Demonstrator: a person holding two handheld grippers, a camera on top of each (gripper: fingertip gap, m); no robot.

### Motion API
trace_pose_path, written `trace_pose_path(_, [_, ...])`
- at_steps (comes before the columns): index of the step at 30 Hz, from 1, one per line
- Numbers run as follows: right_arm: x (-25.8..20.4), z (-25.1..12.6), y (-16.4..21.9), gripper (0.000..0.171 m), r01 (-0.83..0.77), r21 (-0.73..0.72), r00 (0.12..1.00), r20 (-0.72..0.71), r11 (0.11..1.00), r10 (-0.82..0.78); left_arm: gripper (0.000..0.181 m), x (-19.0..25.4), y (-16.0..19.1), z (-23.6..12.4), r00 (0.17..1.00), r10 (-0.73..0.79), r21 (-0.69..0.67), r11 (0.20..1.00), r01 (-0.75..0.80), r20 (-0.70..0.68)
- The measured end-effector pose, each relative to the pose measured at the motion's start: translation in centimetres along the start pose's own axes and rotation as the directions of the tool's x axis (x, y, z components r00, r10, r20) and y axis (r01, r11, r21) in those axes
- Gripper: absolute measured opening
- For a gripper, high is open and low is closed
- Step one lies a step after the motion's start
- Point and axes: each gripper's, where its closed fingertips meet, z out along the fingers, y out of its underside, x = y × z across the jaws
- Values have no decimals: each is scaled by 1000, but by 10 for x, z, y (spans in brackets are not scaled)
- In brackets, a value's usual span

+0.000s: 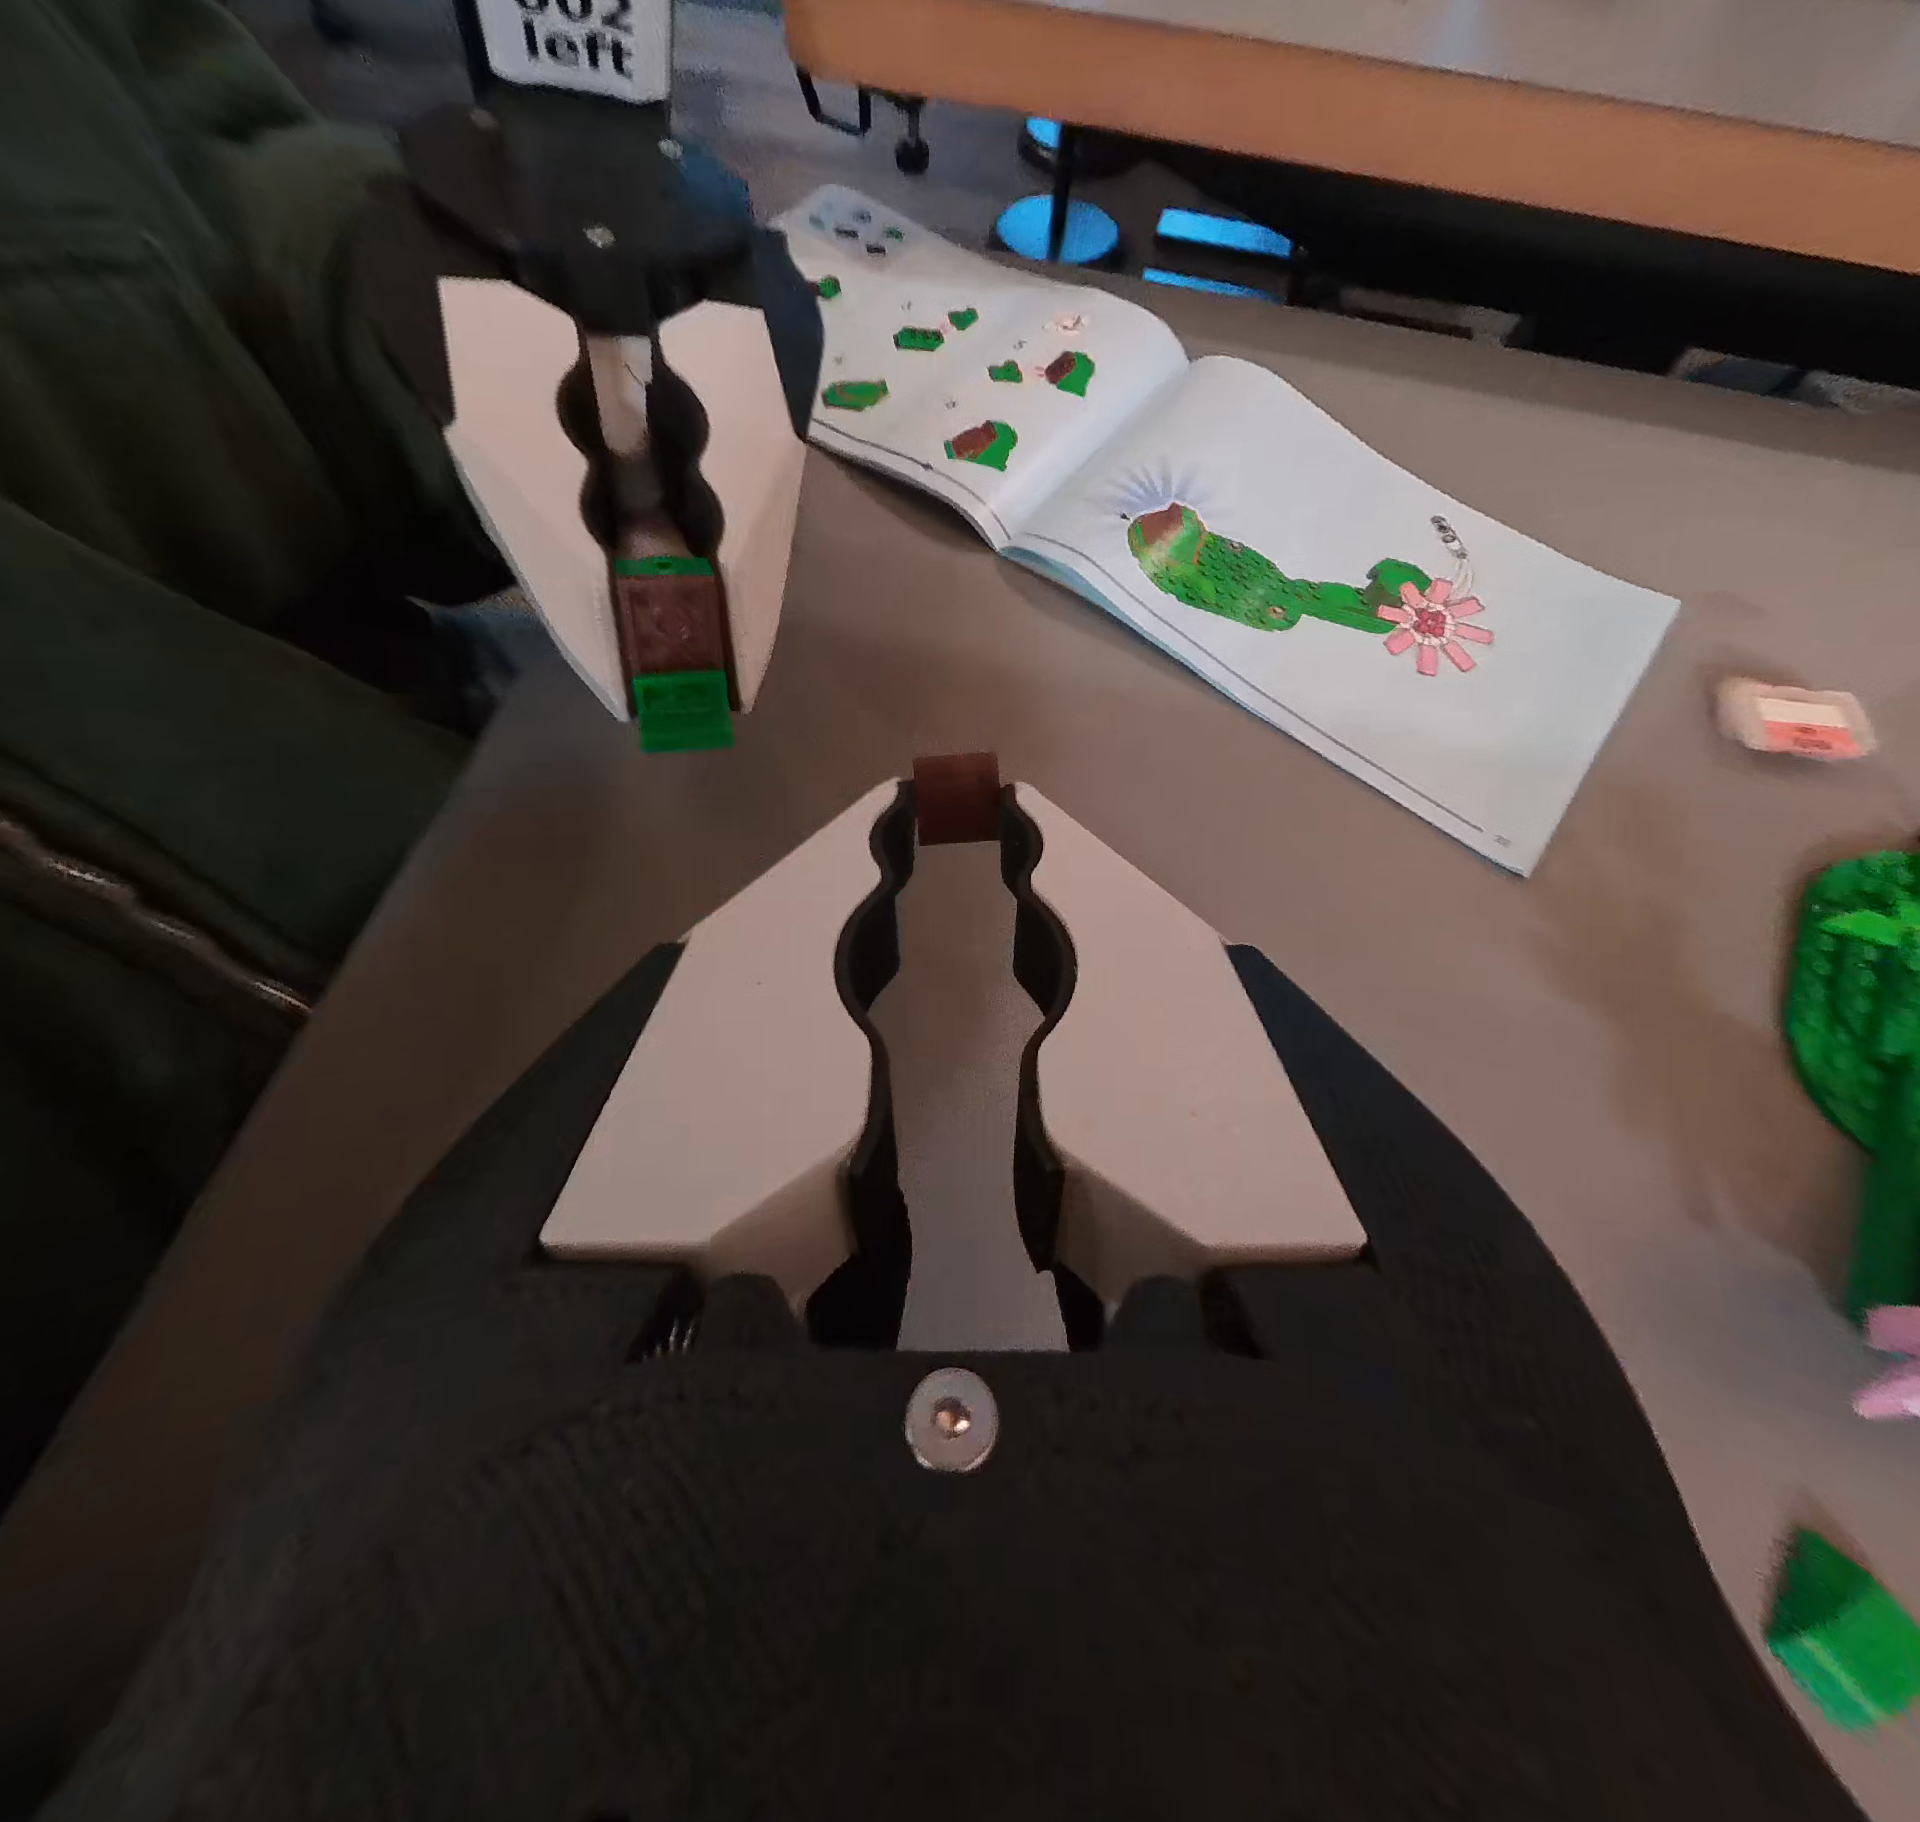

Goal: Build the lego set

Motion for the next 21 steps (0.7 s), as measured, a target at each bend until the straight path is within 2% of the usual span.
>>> trace_pose_path(7, [2, 2, 5, 15, 69, -82, 996, -54, 994, -74, 14, 0, -1, 0, 1000, -11, 5, 1000, 11, -4])
trace_pose_path(21, [1, 3, 6, 14, 68, -77, 997, -40, 995, -71, 14, 1, -1, 1, 1000, -9, 2, 1000, 9, -10])
